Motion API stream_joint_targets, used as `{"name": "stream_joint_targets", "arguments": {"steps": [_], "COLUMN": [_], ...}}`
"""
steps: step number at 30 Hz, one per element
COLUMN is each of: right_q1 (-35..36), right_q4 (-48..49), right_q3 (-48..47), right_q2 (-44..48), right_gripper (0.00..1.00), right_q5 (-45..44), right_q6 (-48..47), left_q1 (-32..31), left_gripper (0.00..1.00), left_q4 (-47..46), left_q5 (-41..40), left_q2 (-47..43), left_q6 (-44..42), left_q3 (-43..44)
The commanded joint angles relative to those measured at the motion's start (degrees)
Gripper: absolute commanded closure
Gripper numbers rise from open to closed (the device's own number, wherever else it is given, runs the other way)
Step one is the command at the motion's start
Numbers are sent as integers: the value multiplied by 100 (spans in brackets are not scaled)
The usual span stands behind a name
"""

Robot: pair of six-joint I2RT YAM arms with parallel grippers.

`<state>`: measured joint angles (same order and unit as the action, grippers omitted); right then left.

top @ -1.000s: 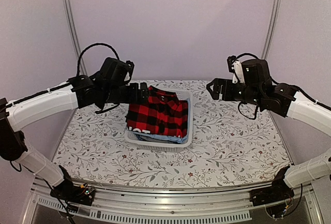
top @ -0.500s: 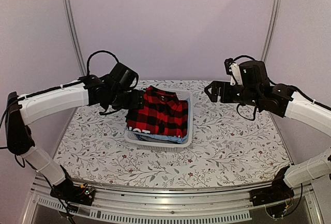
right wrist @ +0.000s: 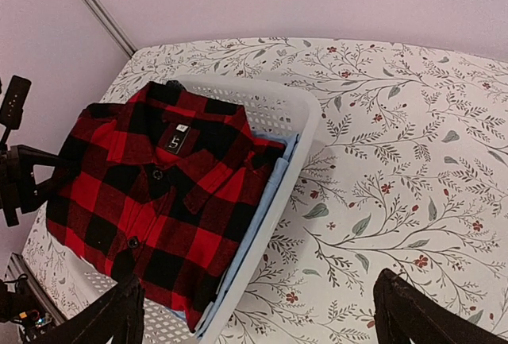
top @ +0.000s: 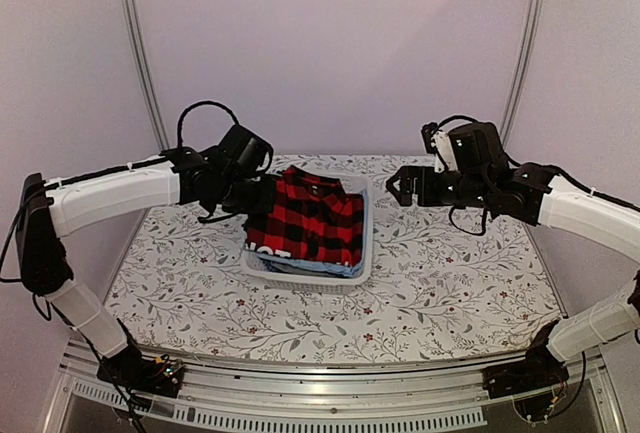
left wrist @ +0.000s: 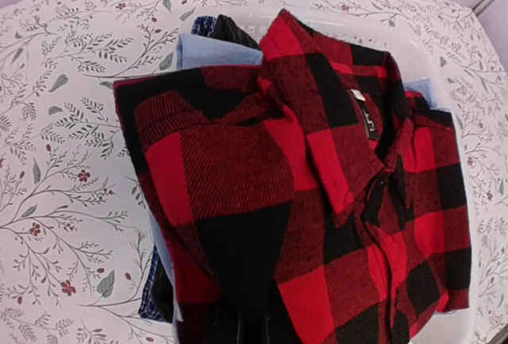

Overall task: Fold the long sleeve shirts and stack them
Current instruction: Pick up the square-folded shirt from the bin, then place the square-folded shirt at the center of the board.

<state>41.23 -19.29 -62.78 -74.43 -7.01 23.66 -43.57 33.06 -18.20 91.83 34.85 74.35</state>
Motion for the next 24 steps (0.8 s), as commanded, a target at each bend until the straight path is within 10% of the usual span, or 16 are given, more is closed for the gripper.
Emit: {"name": "stream_joint_targets", "arguments": {"steps": [1, 16, 24], "right_q1": [33, 104, 553], "right_q4": [13, 98, 238], "right_q3": [74, -120, -744], "right_q2": [-143, -535, -1319], "right_gripper": [1, 1, 3], "right_q5": [105, 303, 843], "right_q6": [77, 112, 179], "left_q1": [24, 294, 304], "left_gripper": [100, 100, 100], "left_q4": [-381, 24, 265], "left_q5": [149, -2675, -2553], "left_q2": [-541, -1837, -1835], "left_q6": [-321, -1776, -1502], "left_q3": [331, 2281, 1607]}}
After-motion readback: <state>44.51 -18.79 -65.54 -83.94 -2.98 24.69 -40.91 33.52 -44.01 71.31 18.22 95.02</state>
